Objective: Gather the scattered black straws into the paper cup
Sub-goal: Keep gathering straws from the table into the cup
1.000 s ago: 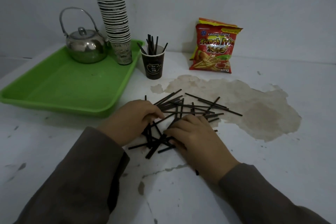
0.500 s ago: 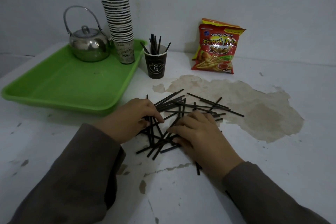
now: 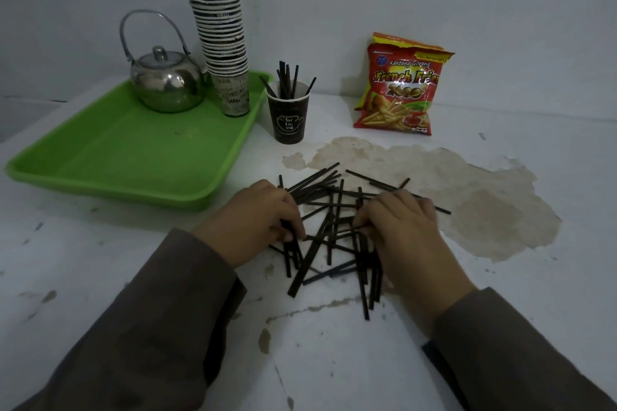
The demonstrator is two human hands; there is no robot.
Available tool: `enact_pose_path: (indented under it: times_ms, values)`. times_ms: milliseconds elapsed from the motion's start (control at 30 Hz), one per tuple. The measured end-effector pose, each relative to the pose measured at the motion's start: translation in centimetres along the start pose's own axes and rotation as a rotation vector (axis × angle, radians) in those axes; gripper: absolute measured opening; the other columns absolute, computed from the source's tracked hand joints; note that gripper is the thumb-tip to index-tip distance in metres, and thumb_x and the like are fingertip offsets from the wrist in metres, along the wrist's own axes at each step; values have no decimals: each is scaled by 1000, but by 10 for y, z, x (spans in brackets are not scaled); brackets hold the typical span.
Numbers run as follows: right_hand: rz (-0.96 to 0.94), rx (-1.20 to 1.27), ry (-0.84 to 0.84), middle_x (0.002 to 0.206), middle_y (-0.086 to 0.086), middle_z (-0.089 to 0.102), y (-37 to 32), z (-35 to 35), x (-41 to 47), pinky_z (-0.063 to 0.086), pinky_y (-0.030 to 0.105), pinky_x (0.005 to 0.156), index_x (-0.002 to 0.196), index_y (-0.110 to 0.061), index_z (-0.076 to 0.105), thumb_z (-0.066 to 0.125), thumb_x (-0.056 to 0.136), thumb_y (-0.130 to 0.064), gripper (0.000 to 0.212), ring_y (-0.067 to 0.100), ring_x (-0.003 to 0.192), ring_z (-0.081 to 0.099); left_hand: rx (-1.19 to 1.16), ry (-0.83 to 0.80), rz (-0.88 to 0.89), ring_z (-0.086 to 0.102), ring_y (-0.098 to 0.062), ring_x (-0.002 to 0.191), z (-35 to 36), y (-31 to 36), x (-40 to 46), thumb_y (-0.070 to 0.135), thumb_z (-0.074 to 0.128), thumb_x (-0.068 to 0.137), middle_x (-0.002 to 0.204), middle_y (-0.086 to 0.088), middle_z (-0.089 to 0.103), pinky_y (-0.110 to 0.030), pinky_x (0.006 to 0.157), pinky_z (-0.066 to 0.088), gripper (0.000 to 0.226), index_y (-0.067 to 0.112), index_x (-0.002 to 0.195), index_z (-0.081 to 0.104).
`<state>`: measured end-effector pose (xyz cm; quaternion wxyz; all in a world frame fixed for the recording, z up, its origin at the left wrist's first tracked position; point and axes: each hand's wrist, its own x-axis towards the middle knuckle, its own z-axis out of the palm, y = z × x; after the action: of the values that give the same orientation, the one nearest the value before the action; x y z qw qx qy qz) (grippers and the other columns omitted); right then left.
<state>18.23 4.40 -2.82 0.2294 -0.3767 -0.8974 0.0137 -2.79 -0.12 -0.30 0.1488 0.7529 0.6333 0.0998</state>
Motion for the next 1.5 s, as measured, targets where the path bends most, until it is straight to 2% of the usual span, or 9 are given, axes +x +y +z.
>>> enact_pose_path:
  times_ms: [167, 333, 467, 567, 800, 1067, 1167, 1300, 1500]
  values:
    - [183, 87, 19, 92, 0, 67, 26, -20, 0, 23, 32, 91, 98, -24, 57, 52, 89, -4, 23, 17, 80, 54, 36, 7, -4, 39, -12, 108, 3, 2, 2, 19, 67, 79, 106, 11, 61, -33, 90, 36, 12, 27, 87, 70]
    - [122, 115, -58, 91, -6, 70, 32, -30, -5, 24, 32, 87, 95, -25, 60, 53, 89, -9, 18, 8, 67, 47, -19, 131, 39, 42, -12, 109, 6, 6, 3, 19, 65, 80, 102, 12, 63, -32, 92, 30, 8, 25, 84, 68]
    - [12, 103, -174, 88, -11, 65, 21, -31, -7, 25, 34, 88, 85, -28, 60, 64, 82, -17, 11, 9, 81, 55, -172, 204, 83, 53, -3, 88, -4, 6, -1, 11, 65, 80, 84, 13, 63, -26, 83, 43, 13, 25, 83, 67]
    - [-105, 66, -183, 79, -10, 66, 11, -28, -6, 31, 35, 75, 76, -27, 66, 75, 71, -19, 13, 16, 79, 60, -268, 108, 12, 57, 3, 86, -17, 7, -13, 14, 67, 79, 85, 17, 66, -9, 74, 43, 18, 31, 85, 69]
    - [-168, -16, -258, 73, -9, 67, 8, -18, -8, 32, 33, 65, 69, -28, 69, 86, 54, -15, 26, 18, 71, 64, -222, -287, -51, 60, 9, 86, -25, 12, -21, 17, 72, 76, 87, 15, 73, -6, 79, 41, 25, 35, 92, 70]
    - [-148, -46, -257, 78, -5, 64, 6, -13, -7, 30, 33, 71, 72, -22, 65, 79, 65, -13, 18, 21, 79, 60, -111, -355, -10, 56, 10, 72, -14, 16, -19, 17, 75, 71, 73, 17, 63, -2, 65, 39, 22, 29, 90, 72]
    - [-49, 104, -280, 84, -12, 57, 9, -23, -3, 22, 28, 77, 82, -22, 64, 64, 81, -17, 5, 15, 91, 49, -126, -361, -11, 62, 1, 77, -13, 17, -18, 15, 75, 71, 79, 12, 69, -9, 71, 43, 21, 25, 89, 72]
    - [70, 370, -193, 84, -13, 60, 9, -33, -3, 36, 18, 76, 78, -31, 57, 58, 86, -15, 18, 2, 84, 53, -129, -358, -29, 59, 5, 71, -9, 16, -18, 16, 74, 72, 72, 17, 62, -6, 66, 41, 19, 27, 85, 67]
    - [165, 491, -129, 74, -13, 67, 7, -34, -3, 36, 1, 69, 80, -31, 56, 57, 87, -11, 21, -5, 83, 57, -190, -248, -40, 57, 1, 82, -14, 19, -16, 14, 66, 81, 87, 12, 63, -7, 73, 41, 19, 25, 95, 67]
